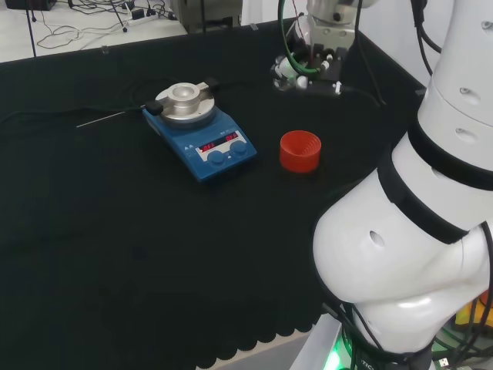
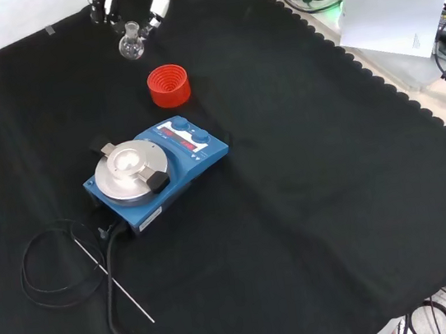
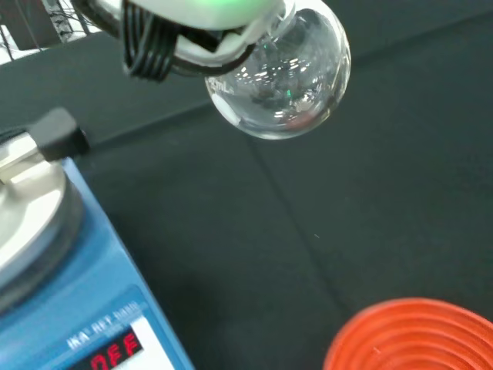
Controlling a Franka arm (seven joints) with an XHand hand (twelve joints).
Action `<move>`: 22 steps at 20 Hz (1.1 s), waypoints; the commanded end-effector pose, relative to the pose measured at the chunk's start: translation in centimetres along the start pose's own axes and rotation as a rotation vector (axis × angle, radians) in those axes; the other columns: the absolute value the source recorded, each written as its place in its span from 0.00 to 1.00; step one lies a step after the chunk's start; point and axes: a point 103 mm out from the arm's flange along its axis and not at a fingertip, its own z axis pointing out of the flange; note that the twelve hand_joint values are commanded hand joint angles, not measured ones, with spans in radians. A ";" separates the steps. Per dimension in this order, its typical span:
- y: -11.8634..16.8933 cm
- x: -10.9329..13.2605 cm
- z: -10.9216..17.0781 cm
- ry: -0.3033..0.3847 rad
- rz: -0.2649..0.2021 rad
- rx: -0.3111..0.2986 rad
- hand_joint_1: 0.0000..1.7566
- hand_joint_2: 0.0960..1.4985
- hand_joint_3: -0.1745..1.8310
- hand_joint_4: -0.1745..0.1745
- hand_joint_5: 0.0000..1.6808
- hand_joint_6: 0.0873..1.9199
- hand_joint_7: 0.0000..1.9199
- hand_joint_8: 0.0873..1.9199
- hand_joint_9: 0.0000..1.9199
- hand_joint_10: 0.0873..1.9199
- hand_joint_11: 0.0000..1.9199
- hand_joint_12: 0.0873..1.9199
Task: Place the round-bottom flask on the heater.
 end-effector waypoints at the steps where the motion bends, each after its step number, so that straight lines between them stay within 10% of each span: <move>1: 5.2 6.8 -0.4 0.036 -0.086 0.043 0.62 0.44 0.42 0.90 0.68 0.45 0.26 0.33 0.37 0.26 0.26 0.65; 11: 11.5 14.3 0.8 0.042 -0.209 0.102 0.63 0.43 0.43 0.84 0.68 0.45 0.26 0.33 0.37 0.27 0.26 0.66; 22: 13.2 17.5 3.0 0.032 -0.262 0.159 0.63 0.43 0.43 0.83 0.68 0.45 0.26 0.33 0.37 0.27 0.26 0.66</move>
